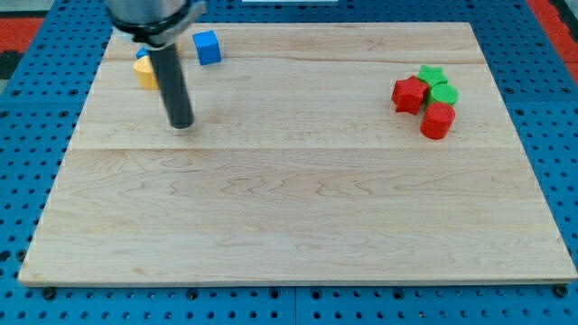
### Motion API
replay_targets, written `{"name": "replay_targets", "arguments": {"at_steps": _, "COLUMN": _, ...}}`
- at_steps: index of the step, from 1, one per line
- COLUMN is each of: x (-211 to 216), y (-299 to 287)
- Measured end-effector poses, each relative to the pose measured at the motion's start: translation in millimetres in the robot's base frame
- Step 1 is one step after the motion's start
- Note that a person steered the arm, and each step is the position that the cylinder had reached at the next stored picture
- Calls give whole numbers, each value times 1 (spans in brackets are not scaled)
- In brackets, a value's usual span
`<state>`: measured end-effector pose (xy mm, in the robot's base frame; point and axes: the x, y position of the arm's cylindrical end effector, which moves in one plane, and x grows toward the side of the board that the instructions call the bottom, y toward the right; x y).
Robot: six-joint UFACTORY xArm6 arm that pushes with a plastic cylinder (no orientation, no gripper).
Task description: Point your arm at the blue triangle
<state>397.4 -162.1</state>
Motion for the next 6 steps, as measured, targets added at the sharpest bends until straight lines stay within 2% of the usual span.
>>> {"name": "replay_targets", "arguments": {"at_steps": 2, "x": -52, "y": -83}}
{"name": "replay_targets", "arguments": {"at_steps": 3, "x": -45, "y": -85}}
{"name": "replay_targets", "arguments": {"at_steps": 6, "x": -111, "y": -90}}
